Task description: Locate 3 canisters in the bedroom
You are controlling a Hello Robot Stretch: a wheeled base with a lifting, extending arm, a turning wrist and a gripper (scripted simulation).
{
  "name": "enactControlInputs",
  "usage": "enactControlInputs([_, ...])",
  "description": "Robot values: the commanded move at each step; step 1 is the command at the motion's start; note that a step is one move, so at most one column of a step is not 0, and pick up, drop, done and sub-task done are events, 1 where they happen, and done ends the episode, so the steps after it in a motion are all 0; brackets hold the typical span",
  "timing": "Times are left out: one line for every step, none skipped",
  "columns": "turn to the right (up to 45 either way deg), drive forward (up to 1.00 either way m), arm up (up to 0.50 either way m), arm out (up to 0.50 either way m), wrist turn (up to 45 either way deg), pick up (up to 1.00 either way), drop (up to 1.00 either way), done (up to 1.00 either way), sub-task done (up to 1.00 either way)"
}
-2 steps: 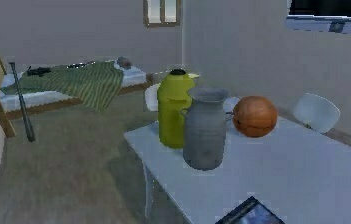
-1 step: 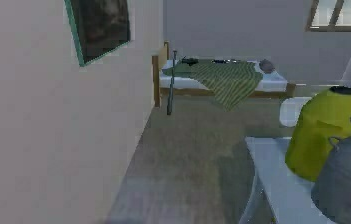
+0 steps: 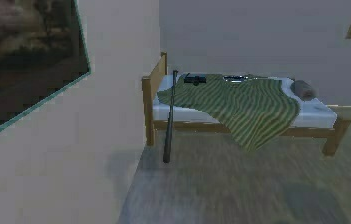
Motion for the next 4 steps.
enactControlInputs([-9.0, 0.0, 0.0, 0.0, 0.0, 0.0, 0.0, 0.0, 0.0])
enactControlInputs([0.0, 0.2, 0.0, 0.0, 0.0, 0.0, 0.0, 0.0, 0.0])
enactControlInputs([39.0, 0.0, 0.0, 0.0, 0.0, 0.0, 0.0, 0.0, 0.0])
enactControlInputs([0.0, 1.0, 0.0, 0.0, 0.0, 0.0, 0.0, 0.0, 0.0])
